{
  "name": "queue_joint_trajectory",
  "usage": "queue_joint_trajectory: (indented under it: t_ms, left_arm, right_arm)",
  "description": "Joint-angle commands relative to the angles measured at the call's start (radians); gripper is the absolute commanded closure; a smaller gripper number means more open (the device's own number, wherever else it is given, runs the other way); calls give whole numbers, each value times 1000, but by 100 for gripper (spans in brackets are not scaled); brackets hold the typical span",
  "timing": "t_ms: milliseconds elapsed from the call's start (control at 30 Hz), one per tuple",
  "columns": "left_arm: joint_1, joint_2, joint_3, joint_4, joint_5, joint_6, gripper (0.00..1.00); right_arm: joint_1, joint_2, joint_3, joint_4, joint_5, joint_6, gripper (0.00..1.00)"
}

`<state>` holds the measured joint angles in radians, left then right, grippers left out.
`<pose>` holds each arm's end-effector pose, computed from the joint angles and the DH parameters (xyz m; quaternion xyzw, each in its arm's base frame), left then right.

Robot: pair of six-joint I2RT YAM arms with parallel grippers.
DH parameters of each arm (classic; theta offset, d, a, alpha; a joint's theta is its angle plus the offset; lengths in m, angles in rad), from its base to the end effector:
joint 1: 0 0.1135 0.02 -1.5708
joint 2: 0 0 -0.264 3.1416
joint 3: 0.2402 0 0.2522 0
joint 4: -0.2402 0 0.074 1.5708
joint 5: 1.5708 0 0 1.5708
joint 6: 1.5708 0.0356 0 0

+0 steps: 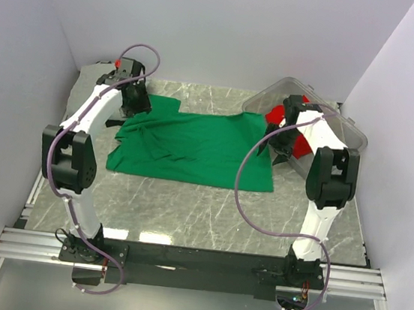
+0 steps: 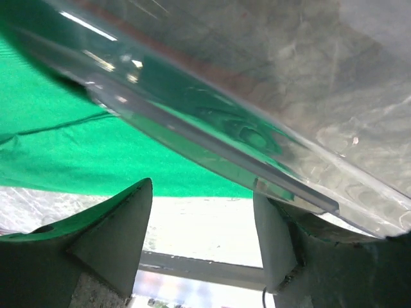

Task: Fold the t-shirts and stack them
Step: Fold the tshirt

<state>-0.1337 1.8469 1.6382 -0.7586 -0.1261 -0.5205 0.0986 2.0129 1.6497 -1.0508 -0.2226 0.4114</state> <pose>0.4031 -0.0497 0.2854 -0.2015 0.9316 -0.0383 0.3002 0.3975 0.0472 0.2138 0.1457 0.9800 0.1268 0.0474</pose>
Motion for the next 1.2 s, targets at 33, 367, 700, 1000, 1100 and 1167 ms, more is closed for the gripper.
queue_joint_trajectory:
  t_ms: [33, 367, 700, 1000, 1100, 1167]
  left_arm:
    - [22, -28, -1, 38, 28, -68, 37]
    - [115, -245, -406, 68, 49, -184, 38]
    - [247, -417, -652, 90, 88, -257, 43]
    - [305, -486, -753, 140, 112, -319, 43]
    - [315, -512, -768, 159, 114, -337, 44]
    - [315, -523, -772, 160, 109, -339, 44]
  right_arm:
    - [-11, -89, -25, 69, -14, -49, 29]
    - [-10, -264, -327, 182, -57, -69, 29]
    - [-11, -299, -508, 241, 20, -43, 30]
    - [-23, -279, -539, 301, 86, -45, 35]
    - [-25, -281, -548, 322, 107, -45, 37]
    - [-23, -287, -556, 336, 117, -46, 42]
